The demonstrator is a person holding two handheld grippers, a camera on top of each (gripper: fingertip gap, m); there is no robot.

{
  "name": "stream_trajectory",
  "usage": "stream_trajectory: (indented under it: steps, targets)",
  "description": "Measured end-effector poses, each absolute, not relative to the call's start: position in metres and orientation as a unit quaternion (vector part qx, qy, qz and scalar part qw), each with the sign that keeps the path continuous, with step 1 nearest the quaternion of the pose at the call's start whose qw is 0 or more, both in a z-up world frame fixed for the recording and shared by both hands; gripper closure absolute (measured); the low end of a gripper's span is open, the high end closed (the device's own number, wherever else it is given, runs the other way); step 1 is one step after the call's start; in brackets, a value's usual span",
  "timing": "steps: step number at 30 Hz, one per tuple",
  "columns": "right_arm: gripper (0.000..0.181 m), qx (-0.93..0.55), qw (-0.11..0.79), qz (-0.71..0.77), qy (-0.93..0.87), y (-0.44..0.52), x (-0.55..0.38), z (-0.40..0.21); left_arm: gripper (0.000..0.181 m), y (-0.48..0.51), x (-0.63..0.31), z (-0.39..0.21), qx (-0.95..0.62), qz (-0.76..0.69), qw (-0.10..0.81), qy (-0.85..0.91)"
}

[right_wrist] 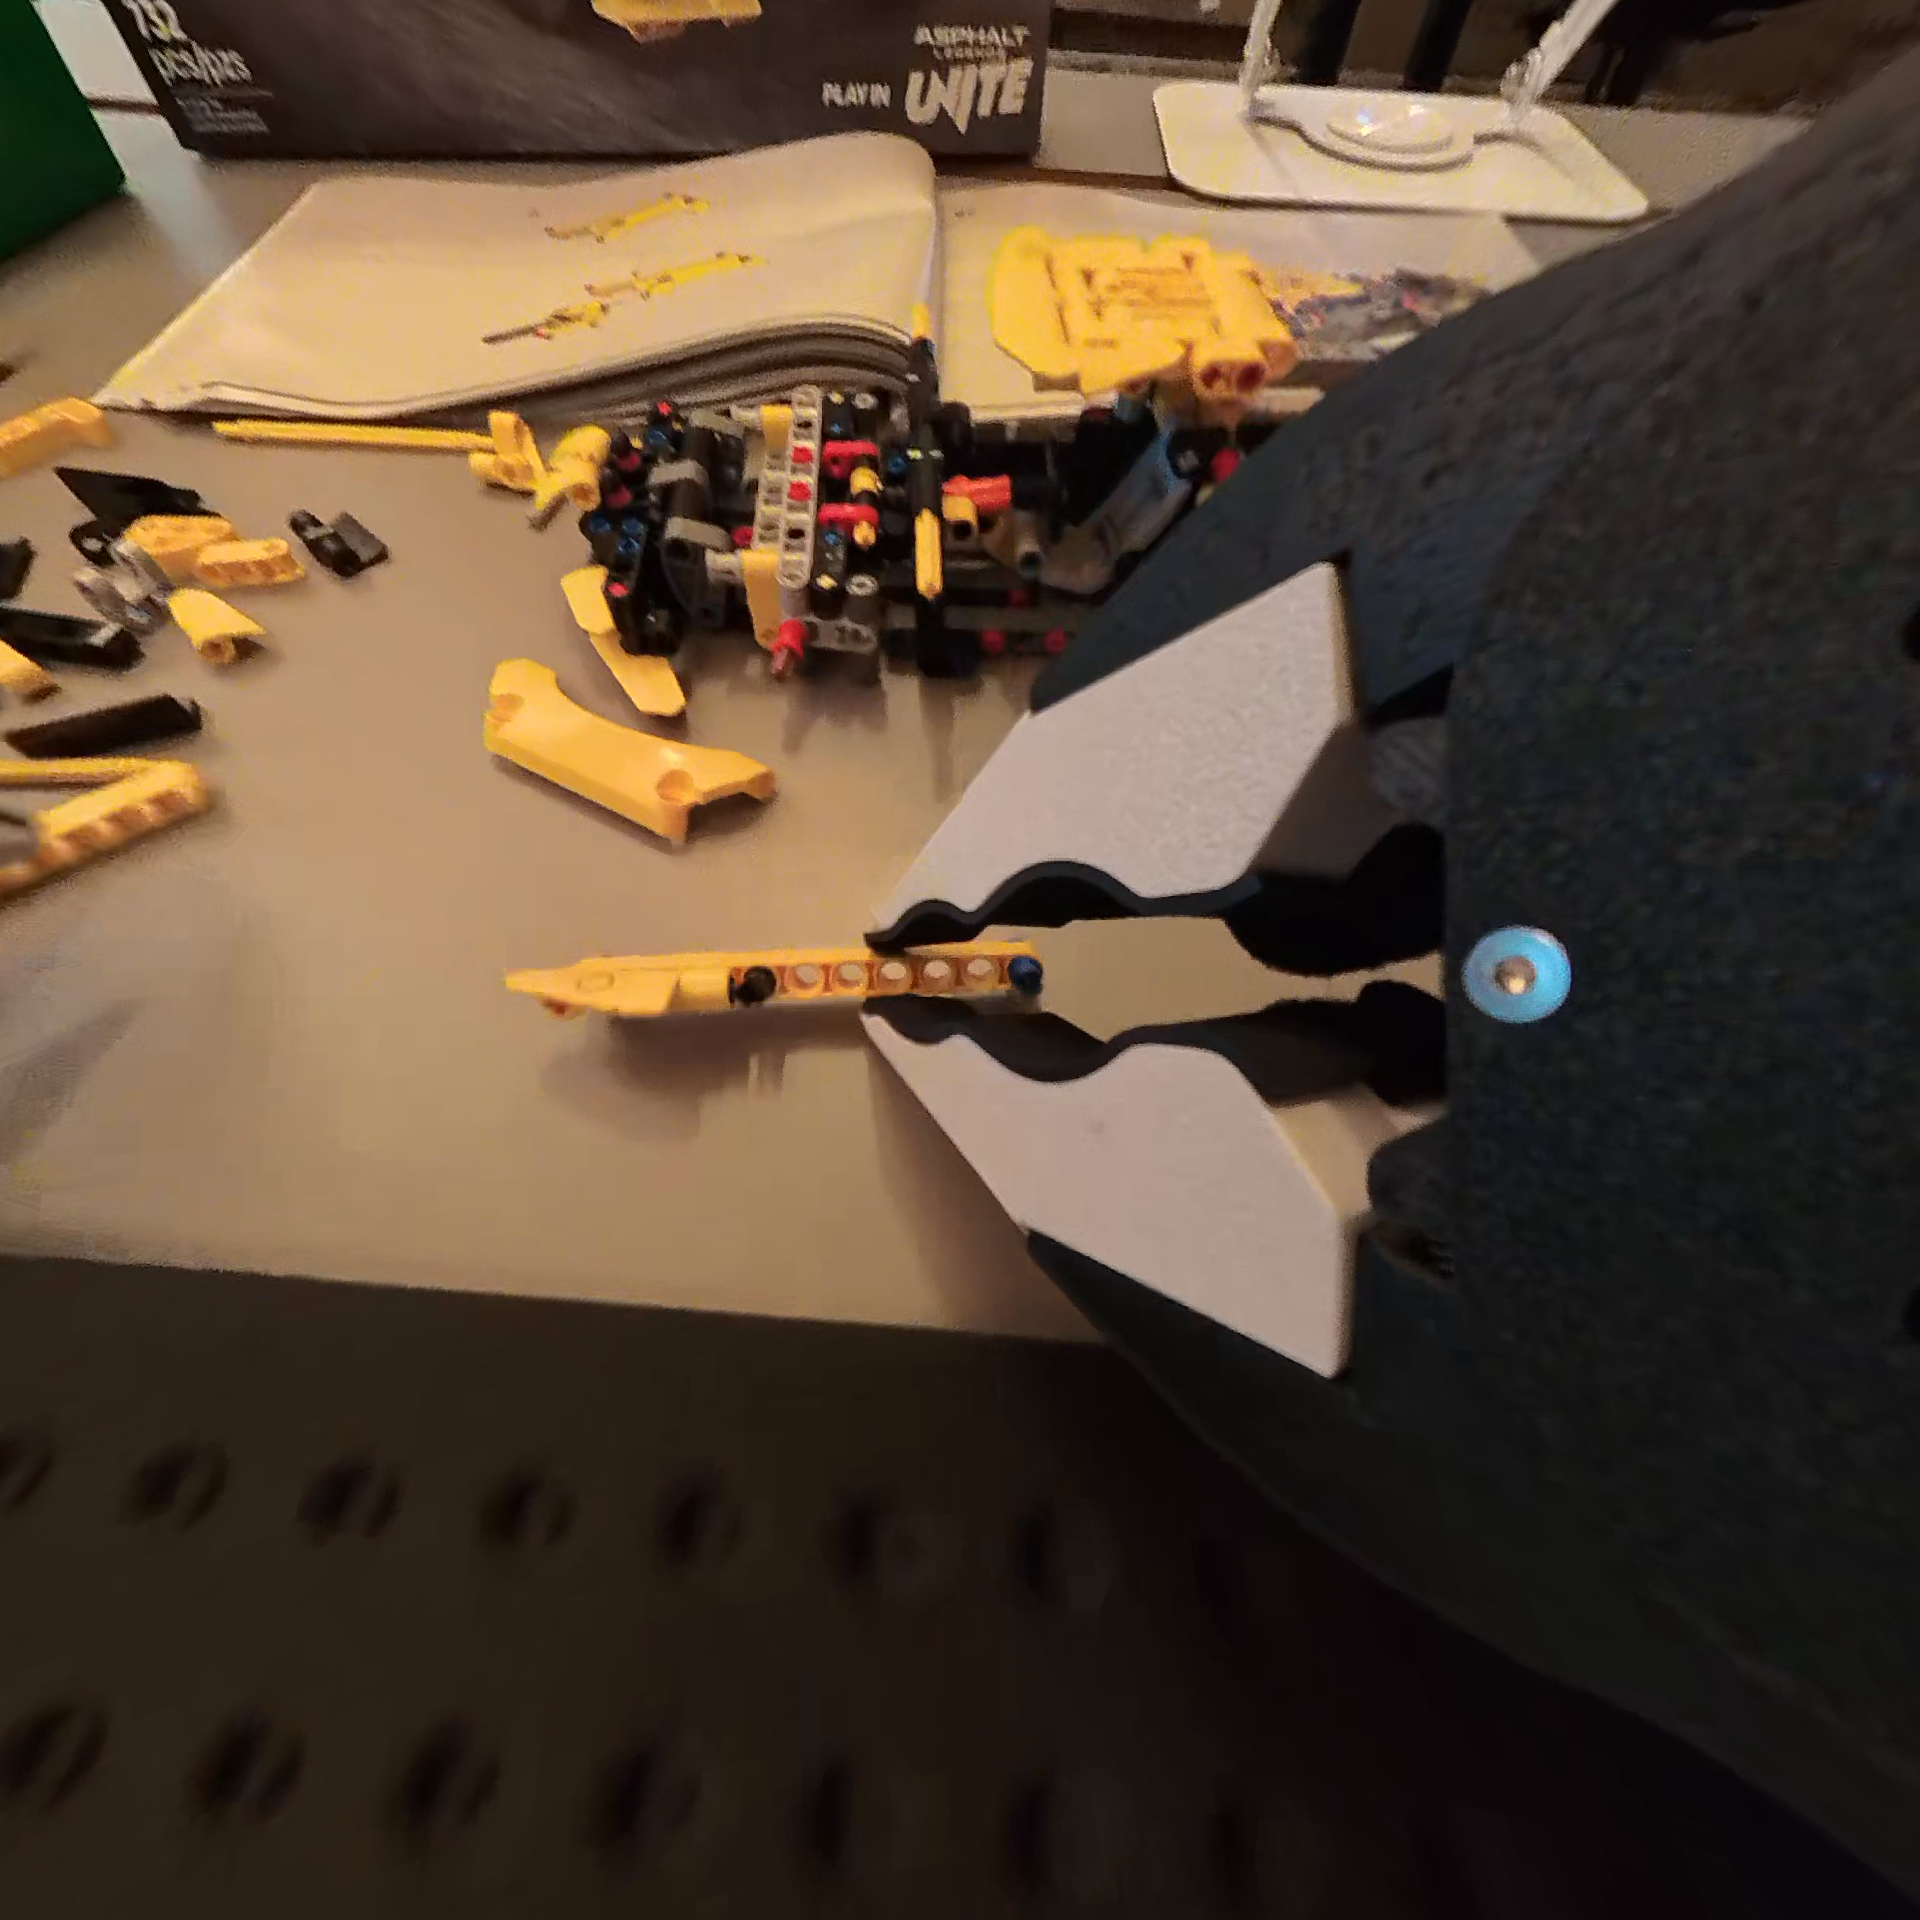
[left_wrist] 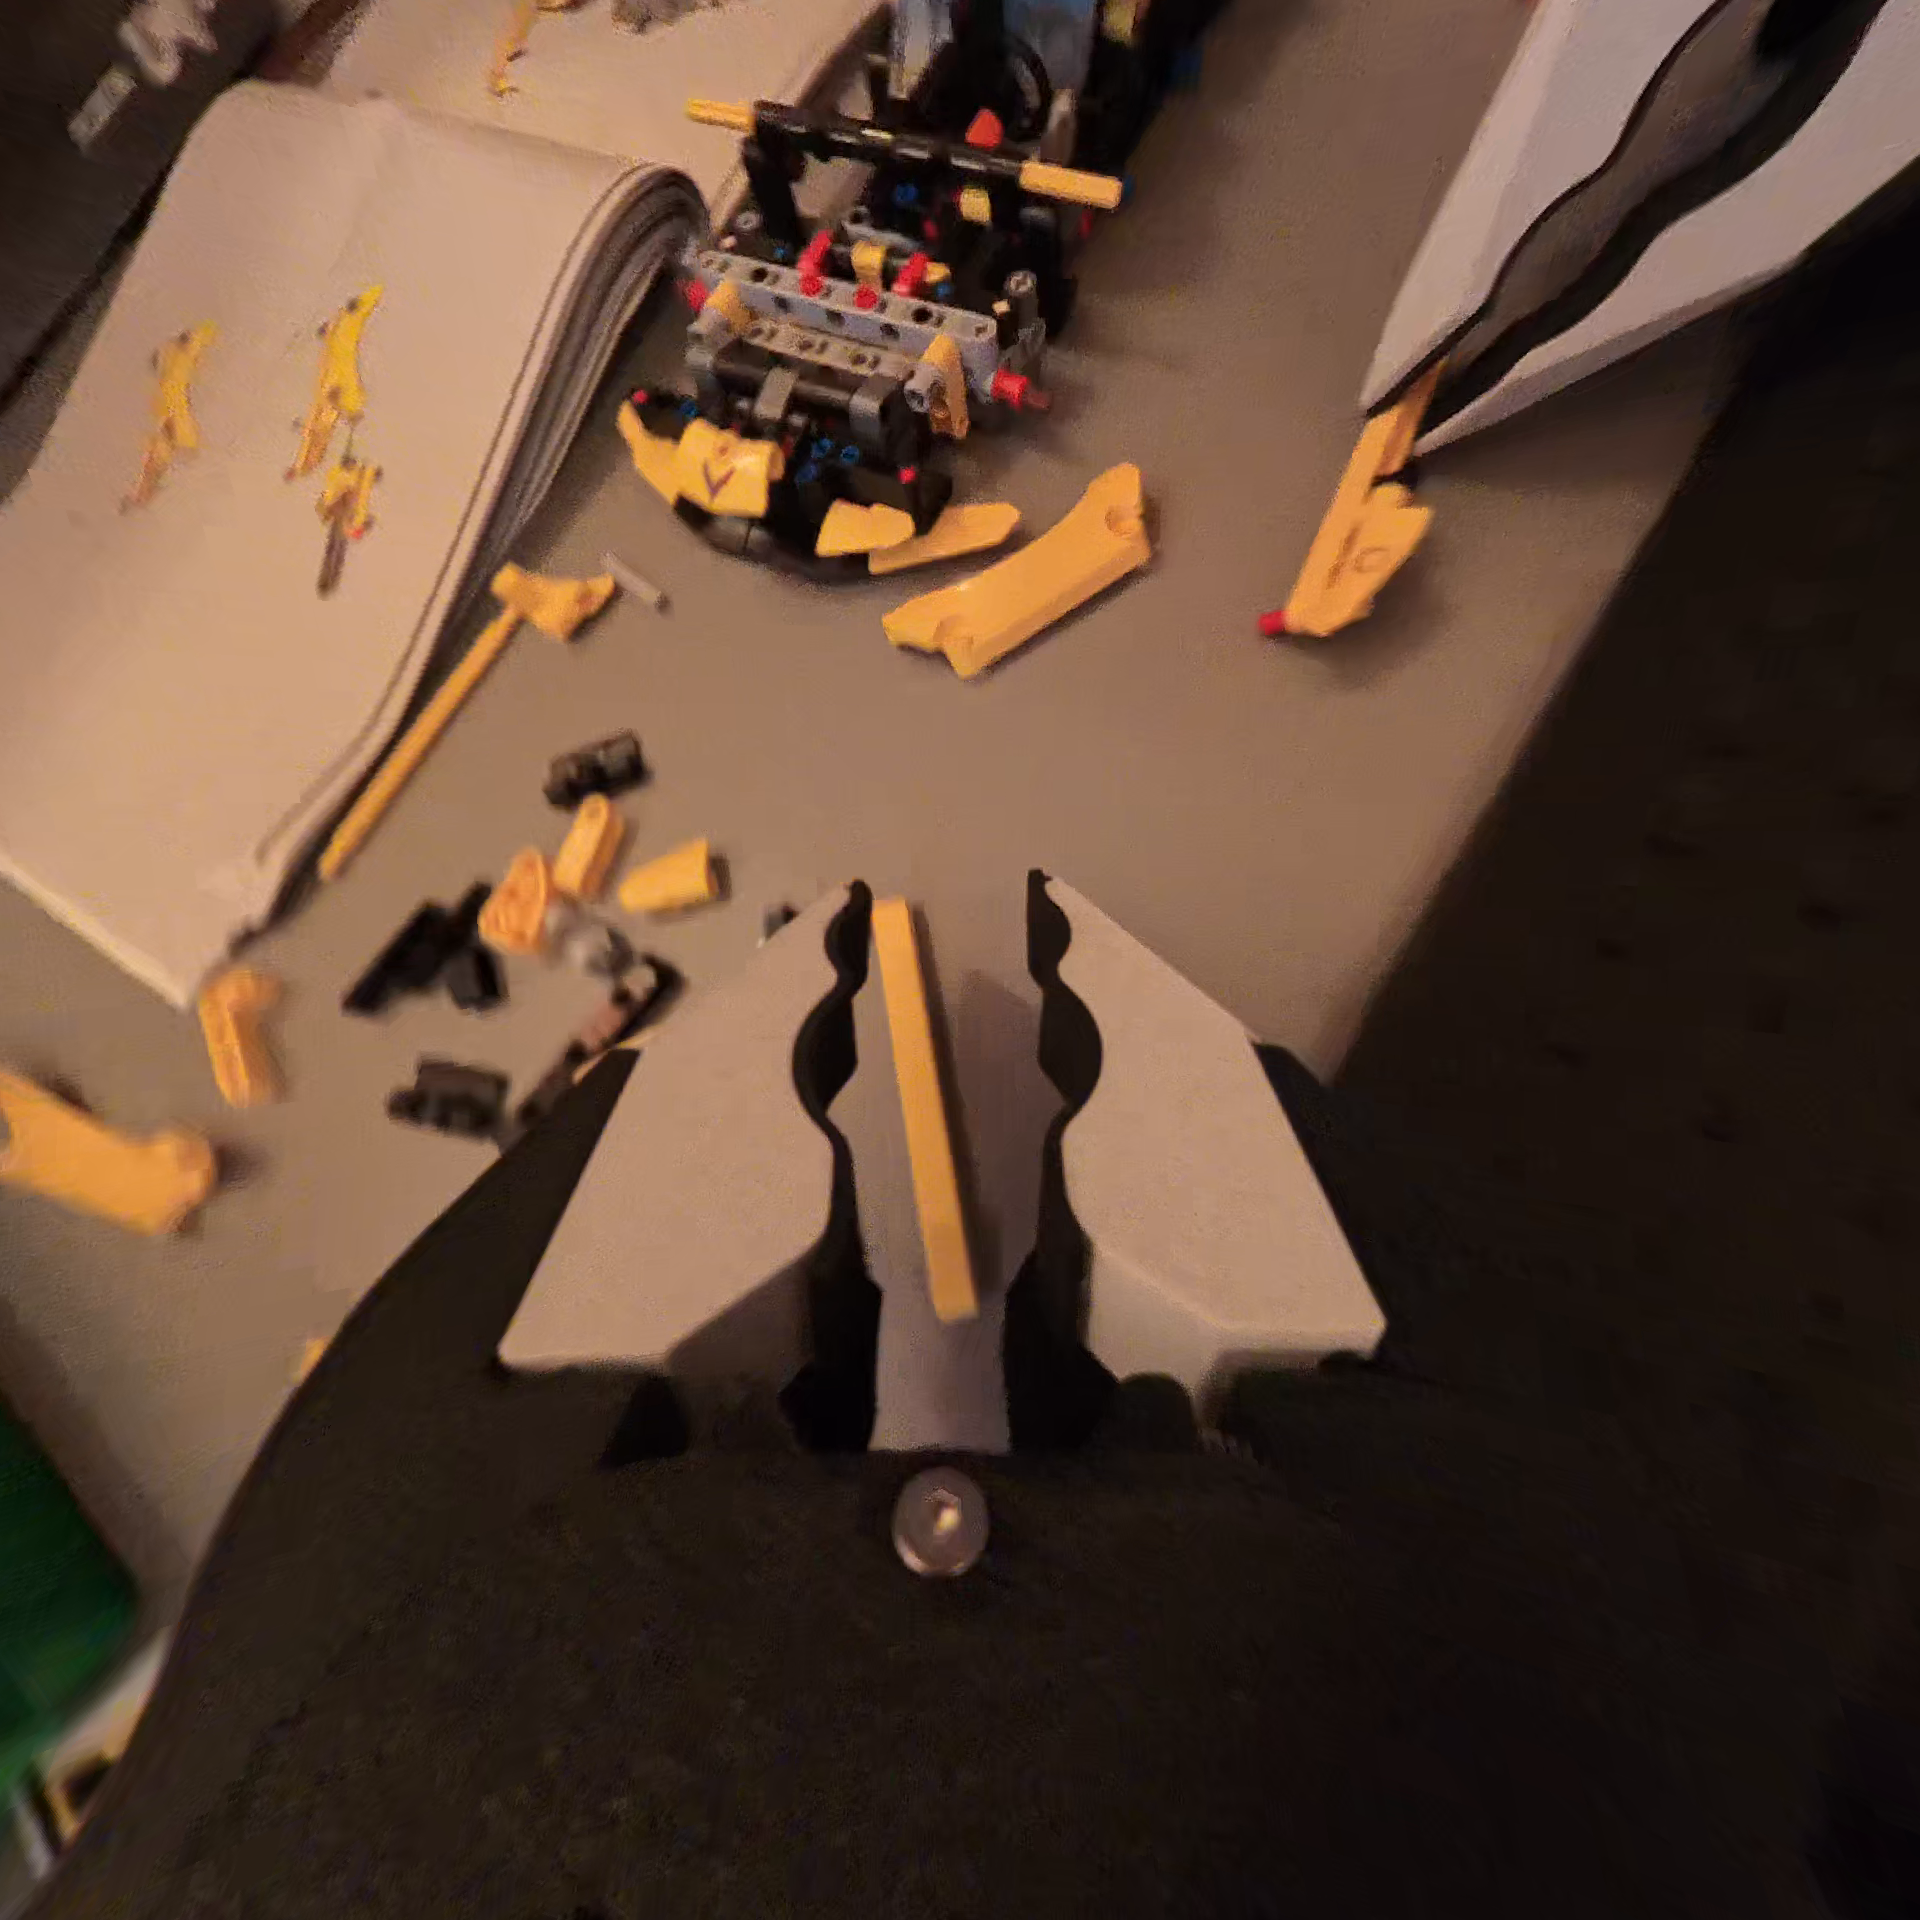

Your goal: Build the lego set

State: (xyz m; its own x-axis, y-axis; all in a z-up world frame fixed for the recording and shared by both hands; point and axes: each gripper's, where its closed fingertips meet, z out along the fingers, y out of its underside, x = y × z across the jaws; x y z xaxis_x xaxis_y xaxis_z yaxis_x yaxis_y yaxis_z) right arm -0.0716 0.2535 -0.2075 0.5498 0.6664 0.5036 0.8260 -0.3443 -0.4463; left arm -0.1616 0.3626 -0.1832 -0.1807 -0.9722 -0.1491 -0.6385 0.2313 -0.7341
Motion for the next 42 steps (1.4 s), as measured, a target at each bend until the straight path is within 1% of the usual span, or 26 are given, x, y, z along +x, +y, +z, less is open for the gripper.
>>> stream_trajectory:
  steps: [4,5,8,9,10,15,19,22,26,31,33,35,36,38,40,41,42]
  targets:
    - [0.172,-0.813,0.358,-0.118,-0.443,0.250,-0.070,-0.207,0.151,0.349,-0.116,-0.191,-0.476,-0.238,0.284,0.798]
    - [0.169,-0.817,0.361,-0.106,-0.437,0.248,-0.071,-0.207,0.151,0.346,-0.107,-0.192,-0.453,-0.235,0.280,0.813]
    - [0.137,-0.842,0.362,-0.028,-0.398,0.240,-0.081,-0.203,0.151,0.338,-0.092,-0.198,-0.410,-0.234,0.246,0.846]
    - [0.129,-0.849,0.365,0.002,-0.381,0.236,-0.083,-0.200,0.151,0.335,-0.091,-0.200,-0.404,-0.237,0.229,0.854]
    - [0.127,-0.853,0.372,0.027,-0.364,0.233,-0.084,-0.195,0.151,0.332,-0.090,-0.200,-0.400,-0.242,0.218,0.857]
    - [0.138,-0.855,0.418,0.144,-0.270,0.232,-0.081,-0.171,0.152,0.327,-0.084,-0.208,-0.379,-0.225,0.223,0.869]
    - [0.141,-0.835,0.428,0.244,-0.245,0.244,-0.084,-0.158,0.162,0.321,-0.087,-0.209,-0.339,-0.209,0.246,0.884]
    - [0.145,-0.818,0.428,0.270,-0.274,0.250,-0.086,-0.152,0.163,0.319,-0.091,-0.202,-0.270,-0.182,0.282,0.902]
    - [0.145,-0.808,0.426,0.308,-0.265,0.262,-0.083,-0.138,0.164,0.297,-0.096,-0.164,-0.146,-0.174,0.351,0.909]
    - [0.149,-0.801,0.398,0.385,-0.228,0.265,-0.102,-0.125,0.164,0.276,-0.096,-0.138,-0.011,-0.078,0.416,0.906]
    - [0.157,-0.814,0.393,0.368,-0.220,0.269,-0.103,-0.131,0.164,0.272,-0.093,-0.136,0.031,-0.034,0.436,0.899]
    - [0.170,-0.817,0.403,0.353,-0.212,0.272,-0.102,-0.133,0.164,0.267,-0.089,-0.132,0.060,-0.009,0.460,0.886]
    - [0.177,-0.822,0.409,0.336,-0.208,0.273,-0.098,-0.134,0.164,0.266,-0.087,-0.131,0.058,-0.001,0.467,0.882]
    - [0.178,-0.821,0.434,0.321,-0.187,0.275,-0.090,-0.128,0.162,0.268,-0.081,-0.124,0.028,0.002,0.494,0.869]
    - [0.179,-0.820,0.452,0.321,-0.141,0.277,-0.078,-0.122,0.166,0.273,-0.073,-0.108,-0.014,-0.017,0.542,0.840]
    - [0.179,-0.814,0.471,0.325,-0.103,0.280,-0.069,-0.117,0.166,0.278,-0.069,-0.098,-0.054,-0.039,0.567,0.821]
    - [0.179,-0.797,0.491,0.346,-0.061,0.282,-0.062,-0.110,0.164,0.283,-0.068,-0.095,-0.105,-0.072,0.569,0.813]
